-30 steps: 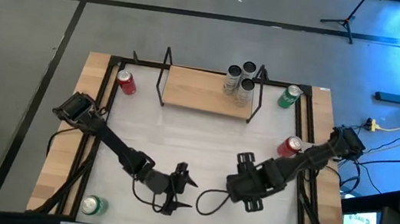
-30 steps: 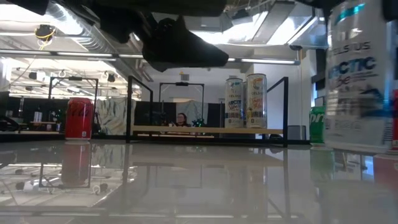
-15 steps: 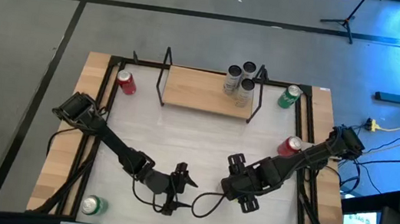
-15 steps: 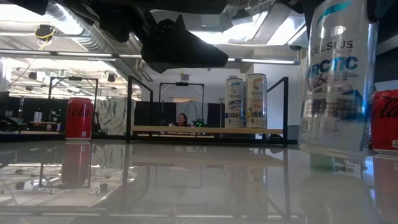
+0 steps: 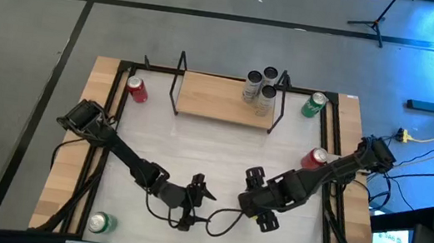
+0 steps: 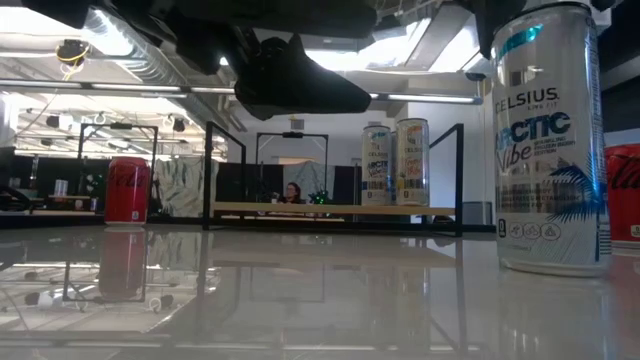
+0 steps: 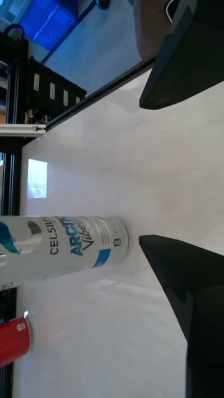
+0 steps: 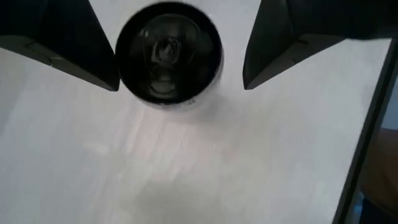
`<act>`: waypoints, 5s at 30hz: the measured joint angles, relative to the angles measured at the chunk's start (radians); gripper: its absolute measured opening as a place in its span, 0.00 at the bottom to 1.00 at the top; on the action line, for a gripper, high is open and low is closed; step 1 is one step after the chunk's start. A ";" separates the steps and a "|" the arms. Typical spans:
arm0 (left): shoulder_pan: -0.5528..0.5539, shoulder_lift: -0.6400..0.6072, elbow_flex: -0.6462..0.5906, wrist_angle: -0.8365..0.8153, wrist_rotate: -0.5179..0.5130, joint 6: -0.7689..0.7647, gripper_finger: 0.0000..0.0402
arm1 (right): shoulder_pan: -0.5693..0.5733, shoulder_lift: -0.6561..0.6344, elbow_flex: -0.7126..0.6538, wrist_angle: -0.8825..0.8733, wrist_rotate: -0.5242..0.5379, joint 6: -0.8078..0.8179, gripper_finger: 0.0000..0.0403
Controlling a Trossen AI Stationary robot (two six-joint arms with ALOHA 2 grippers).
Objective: Place canned beverage on shelf
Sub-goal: Put the white blue soda can on the shelf aligned with the other white blue soda can
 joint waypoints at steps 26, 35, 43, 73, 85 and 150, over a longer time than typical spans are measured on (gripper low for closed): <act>0.084 0.098 0.005 0.157 -0.116 -0.138 0.84 | 0.475 -0.118 -0.439 0.116 0.644 0.931 0.71; 0.136 0.202 0.102 0.181 -0.028 -0.046 0.84 | 0.473 -0.118 -0.705 0.547 0.761 1.006 0.71; 0.155 0.215 0.132 0.194 0.105 0.036 0.84 | 0.470 -0.116 -0.742 0.734 0.875 0.873 0.71; 0.196 0.216 0.131 0.331 0.135 0.079 0.84 | 0.388 -0.115 -0.742 0.750 0.967 0.793 0.71; 0.161 0.213 0.131 0.312 0.140 0.064 0.84 | 0.363 -0.127 -0.740 0.703 0.933 0.739 0.71; 0.162 0.183 0.418 -0.075 -0.216 0.000 0.84 | 0.674 -0.130 -0.742 0.645 1.040 0.802 0.71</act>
